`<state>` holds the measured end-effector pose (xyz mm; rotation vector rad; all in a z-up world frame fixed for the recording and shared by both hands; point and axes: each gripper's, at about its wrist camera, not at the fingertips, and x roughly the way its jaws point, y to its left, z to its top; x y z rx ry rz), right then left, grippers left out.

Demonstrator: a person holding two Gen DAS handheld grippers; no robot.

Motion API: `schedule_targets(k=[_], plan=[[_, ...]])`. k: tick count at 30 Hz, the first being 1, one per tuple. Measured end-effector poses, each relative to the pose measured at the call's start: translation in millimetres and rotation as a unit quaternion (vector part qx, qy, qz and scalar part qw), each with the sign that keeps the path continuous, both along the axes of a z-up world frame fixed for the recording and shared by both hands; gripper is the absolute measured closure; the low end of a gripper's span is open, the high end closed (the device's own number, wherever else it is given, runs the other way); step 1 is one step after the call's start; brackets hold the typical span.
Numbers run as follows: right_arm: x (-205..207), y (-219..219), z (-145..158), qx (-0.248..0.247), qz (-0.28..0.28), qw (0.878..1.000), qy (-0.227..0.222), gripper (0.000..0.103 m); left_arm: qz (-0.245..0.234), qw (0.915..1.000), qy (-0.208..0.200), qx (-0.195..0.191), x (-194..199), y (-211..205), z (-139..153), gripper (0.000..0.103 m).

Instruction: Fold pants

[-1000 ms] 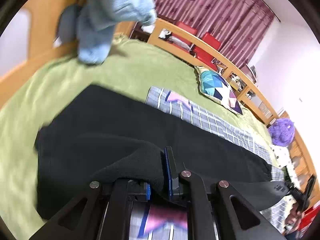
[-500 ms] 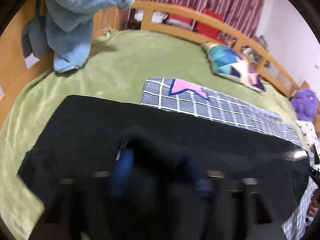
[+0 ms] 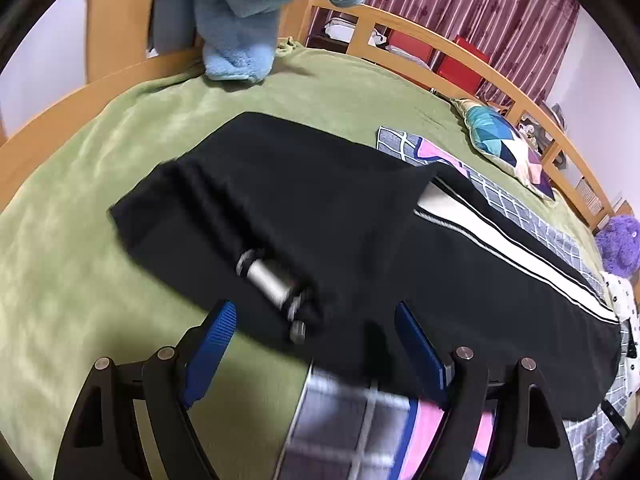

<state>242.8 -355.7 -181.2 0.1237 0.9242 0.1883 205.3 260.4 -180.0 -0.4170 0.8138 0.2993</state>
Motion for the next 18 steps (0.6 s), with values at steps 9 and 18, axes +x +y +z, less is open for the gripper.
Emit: schedule_targets(k=[9, 18], plan=[[-5, -5, -12, -0.001, -0.027, 1.000, 0.014, 0.044, 0.049, 0.9950, -0.037, 0.079, 97, 45, 66, 0.066], [-23, -14, -2, -0.013, -0.041, 0.999, 0.007, 0.044, 0.050, 0.9930, -0.046, 0.097, 60, 28, 82, 0.026]])
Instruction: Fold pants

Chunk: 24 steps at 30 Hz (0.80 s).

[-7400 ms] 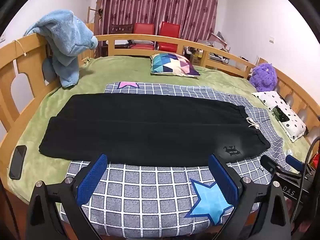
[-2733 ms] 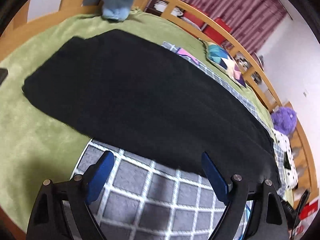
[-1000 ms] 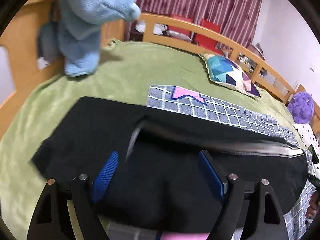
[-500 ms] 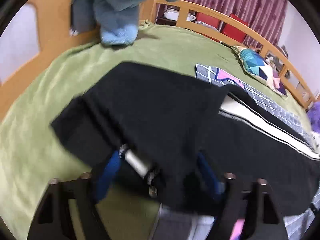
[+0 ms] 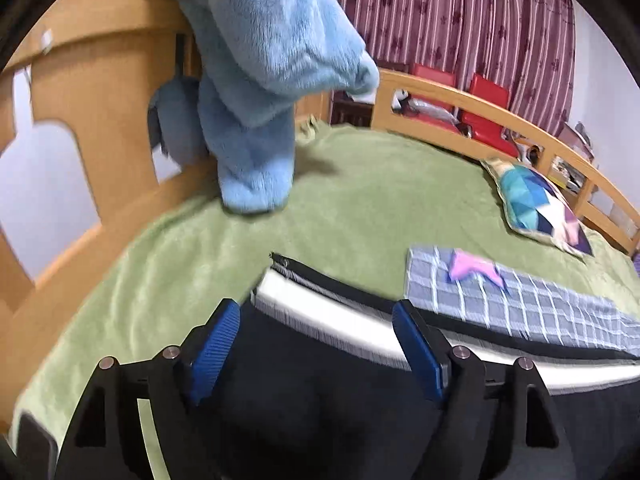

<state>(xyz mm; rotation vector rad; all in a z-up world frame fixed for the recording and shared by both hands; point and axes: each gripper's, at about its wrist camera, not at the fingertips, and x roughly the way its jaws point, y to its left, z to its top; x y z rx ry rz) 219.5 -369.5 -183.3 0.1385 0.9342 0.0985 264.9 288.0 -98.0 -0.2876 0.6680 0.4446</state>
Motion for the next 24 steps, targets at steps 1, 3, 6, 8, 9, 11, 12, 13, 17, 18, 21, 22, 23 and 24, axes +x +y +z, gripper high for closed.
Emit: schedule_targets(k=[1, 3, 6, 8, 9, 11, 12, 13, 17, 18, 21, 22, 23, 24], plan=[[-2, -2, 0, 0.002, -0.001, 1.000, 0.003, 0.044, -0.011, 0.9998, 0.008, -0.016, -6, -4, -3, 0.026], [-7, -7, 2, 0.011, -0.001, 1.000, 0.003, 0.044, -0.043, 0.9963, 0.020, -0.071, -28, -16, -18, 0.026], [-12, -13, 6, 0.024, -0.005, 1.000, -0.007, 0.044, -0.080, 0.9847, 0.022, -0.154, -63, -36, -48, 0.026], [-11, -18, 6, 0.036, -0.009, 0.999, -0.008, 0.044, -0.107, 0.9716, 0.018, -0.210, -86, -51, -72, 0.026], [-10, -21, 4, 0.040, -0.011, 0.999, -0.006, 0.044, -0.110, 0.9677, 0.018, -0.227, -94, -54, -81, 0.026], [-5, -30, 0, 0.049, -0.019, 0.999, -0.002, 0.043, -0.108, 0.9599, 0.018, -0.258, -105, -59, -102, 0.026], [-1, -34, -2, 0.056, -0.023, 0.998, 0.000, 0.043, -0.107, 0.9581, 0.015, -0.265, -107, -58, -109, 0.026], [5, -41, -7, 0.073, -0.030, 0.997, 0.006, 0.041, -0.105, 0.9584, 0.006, -0.265, -107, -57, -112, 0.026], [30, -61, -19, 0.133, -0.050, 0.990, 0.015, 0.041, -0.107, 0.9586, -0.004, -0.264, -87, -48, -110, 0.026], [35, -64, -20, 0.145, -0.052, 0.988, 0.008, 0.041, -0.103, 0.9576, -0.008, -0.269, -83, -45, -112, 0.026], [54, -74, -24, 0.176, -0.073, 0.982, -0.014, 0.041, -0.082, 0.9519, -0.028, -0.294, -64, -32, -119, 0.027], [66, -79, -28, 0.190, -0.083, 0.978, -0.012, 0.041, -0.076, 0.9513, -0.032, -0.297, -59, -29, -119, 0.027], [74, -82, -32, 0.200, -0.088, 0.976, -0.010, 0.041, -0.066, 0.9505, -0.035, -0.302, -50, -24, -121, 0.027], [82, -84, -34, 0.209, -0.095, 0.973, -0.009, 0.041, -0.059, 0.9500, -0.038, -0.304, -45, -22, -122, 0.027]])
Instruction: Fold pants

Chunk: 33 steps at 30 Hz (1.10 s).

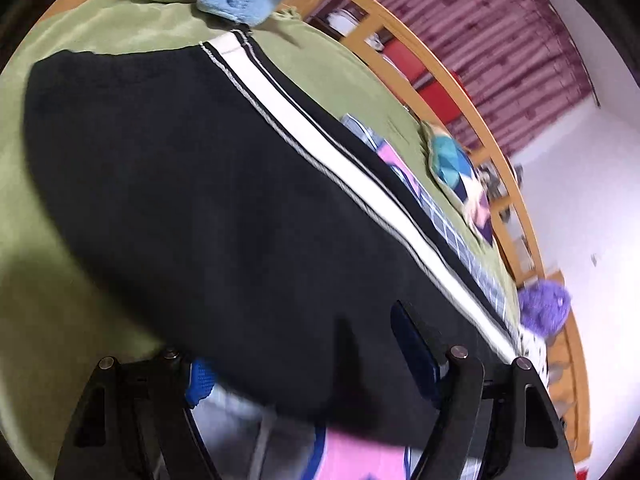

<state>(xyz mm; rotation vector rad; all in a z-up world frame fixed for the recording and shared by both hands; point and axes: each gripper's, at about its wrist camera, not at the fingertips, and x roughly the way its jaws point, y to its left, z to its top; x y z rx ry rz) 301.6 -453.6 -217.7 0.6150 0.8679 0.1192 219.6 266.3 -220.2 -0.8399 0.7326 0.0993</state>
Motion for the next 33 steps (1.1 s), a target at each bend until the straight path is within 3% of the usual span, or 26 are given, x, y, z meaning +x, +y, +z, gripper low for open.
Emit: schedule_targets(k=[3, 6, 7, 8, 9, 11, 13, 16, 19, 22, 25, 27, 30, 32, 33], plan=[[27, -8, -3, 0.022, -0.018, 1.000, 0.004, 0.041, 0.028, 0.9996, 0.002, 0.004, 14, 4, -3, 0.028], [49, -11, -7, 0.027, -0.036, 0.999, -0.002, 0.042, 0.056, 0.9983, 0.014, 0.012, 23, 5, -4, 0.042], [55, -9, -6, 0.016, -0.045, 0.999, -0.003, 0.053, 0.064, 0.9977, 0.018, 0.015, 24, 7, -3, 0.063], [60, -8, -6, 0.002, -0.053, 0.999, 0.003, 0.080, 0.072, 0.9971, 0.015, 0.021, 23, 11, 0, 0.091], [64, -8, -6, -0.007, -0.056, 0.998, 0.010, 0.086, 0.062, 0.9978, 0.013, 0.018, 25, 13, 4, 0.091], [64, -17, 8, 0.025, -0.043, 0.999, -0.005, 0.089, 0.037, 0.9992, -0.002, 0.014, 21, 16, 28, 0.093], [53, -20, 45, 0.029, -0.031, 0.999, -0.034, 0.090, 0.005, 0.9985, -0.028, 0.048, 7, 6, 66, 0.093], [26, -13, 105, -0.026, -0.009, 0.997, -0.078, 0.091, -0.040, 0.9928, -0.066, 0.091, -24, -14, 114, 0.093], [-21, -23, 144, -0.048, 0.008, 0.993, -0.111, 0.091, -0.056, 0.9906, -0.073, 0.101, -75, -21, 124, 0.093], [-59, -39, 134, -0.052, 0.017, 0.995, -0.078, 0.089, -0.067, 0.9922, -0.034, 0.100, -107, -29, 102, 0.093], [-97, -48, 93, -0.068, 0.051, 0.996, -0.029, 0.085, -0.076, 0.9887, 0.050, 0.119, -132, -48, 48, 0.092], [-114, -52, 63, -0.055, 0.063, 0.996, 0.016, 0.083, -0.070, 0.9863, 0.082, 0.125, -142, -53, 28, 0.091], [-148, -61, 39, -0.021, 0.064, 0.997, 0.046, 0.073, -0.062, 0.9863, 0.103, 0.113, -156, -57, 25, 0.070], [-170, -67, 37, -0.017, 0.056, 0.997, 0.044, 0.058, -0.057, 0.9866, 0.107, 0.110, -163, -57, 33, 0.046], [-181, -71, 38, -0.018, 0.050, 0.998, 0.037, 0.053, -0.053, 0.9863, 0.108, 0.113, -166, -57, 36, 0.040]])
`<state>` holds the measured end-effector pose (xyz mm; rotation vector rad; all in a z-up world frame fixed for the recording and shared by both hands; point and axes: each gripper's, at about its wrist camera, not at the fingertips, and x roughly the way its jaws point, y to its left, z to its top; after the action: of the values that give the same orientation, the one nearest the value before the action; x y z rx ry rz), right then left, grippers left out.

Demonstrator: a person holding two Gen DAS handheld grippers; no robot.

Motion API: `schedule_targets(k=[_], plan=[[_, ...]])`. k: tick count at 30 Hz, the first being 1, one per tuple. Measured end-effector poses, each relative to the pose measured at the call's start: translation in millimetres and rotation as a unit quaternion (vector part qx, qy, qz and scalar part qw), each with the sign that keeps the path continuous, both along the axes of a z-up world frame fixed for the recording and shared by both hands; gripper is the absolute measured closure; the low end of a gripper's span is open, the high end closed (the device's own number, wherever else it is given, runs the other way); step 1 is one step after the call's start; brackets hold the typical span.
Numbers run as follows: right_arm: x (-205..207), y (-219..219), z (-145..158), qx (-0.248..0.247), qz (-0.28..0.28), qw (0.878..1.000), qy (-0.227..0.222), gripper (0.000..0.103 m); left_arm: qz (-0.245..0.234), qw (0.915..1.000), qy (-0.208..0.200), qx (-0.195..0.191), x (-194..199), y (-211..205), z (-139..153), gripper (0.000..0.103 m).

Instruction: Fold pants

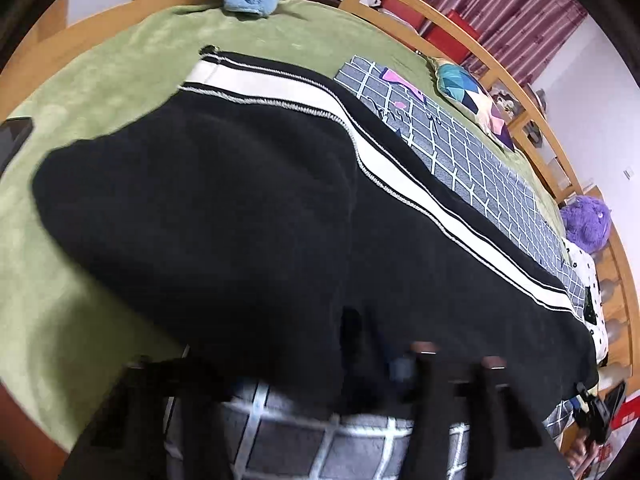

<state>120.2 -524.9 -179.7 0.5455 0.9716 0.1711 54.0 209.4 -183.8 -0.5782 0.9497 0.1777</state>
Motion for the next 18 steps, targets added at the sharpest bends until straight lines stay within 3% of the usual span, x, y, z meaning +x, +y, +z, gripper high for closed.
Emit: schedule_targets(k=[2, 4, 6, 9, 10, 11, 13, 15, 16, 17, 18], plan=[[-22, -18, 3, 0.016, -0.031, 0.999, -0.026, 0.040, 0.006, 0.9999, -0.003, 0.012, -8, -3, 5, 0.037], [-32, -38, 1, 0.073, -0.068, 0.994, -0.043, 0.032, 0.006, 0.9999, 0.003, 0.016, -11, -6, 6, 0.037], [-30, -53, -3, 0.130, -0.095, 0.985, -0.060, 0.032, 0.009, 0.9998, 0.007, 0.015, -13, -8, 6, 0.037], [-12, -64, -12, 0.221, -0.125, 0.964, -0.078, 0.025, 0.013, 0.9997, 0.010, 0.015, -17, -16, 6, 0.037], [-5, -66, -15, 0.244, -0.135, 0.957, -0.081, 0.014, 0.014, 0.9997, 0.012, 0.016, -18, -18, 5, 0.037], [5, -67, -15, 0.260, -0.146, 0.951, -0.086, 0.006, 0.014, 0.9996, 0.014, 0.018, -18, -20, 4, 0.037], [24, -69, -16, 0.256, -0.174, 0.948, -0.080, 0.006, 0.013, 0.9994, 0.019, 0.025, -14, -25, 3, 0.037], [39, -72, -9, 0.237, -0.198, 0.949, -0.057, 0.013, 0.011, 0.9992, 0.020, 0.032, -11, -28, 4, 0.037], [43, -69, -2, 0.221, -0.204, 0.952, -0.054, 0.045, 0.011, 0.9991, 0.019, 0.035, -12, -28, 5, 0.037], [50, -68, 16, 0.177, -0.199, 0.962, -0.067, 0.088, 0.010, 0.9990, 0.018, 0.040, -11, -29, 5, 0.037], [57, -66, 30, 0.158, -0.166, 0.970, -0.085, 0.090, 0.009, 0.9989, 0.017, 0.042, -10, -29, 6, 0.037]])
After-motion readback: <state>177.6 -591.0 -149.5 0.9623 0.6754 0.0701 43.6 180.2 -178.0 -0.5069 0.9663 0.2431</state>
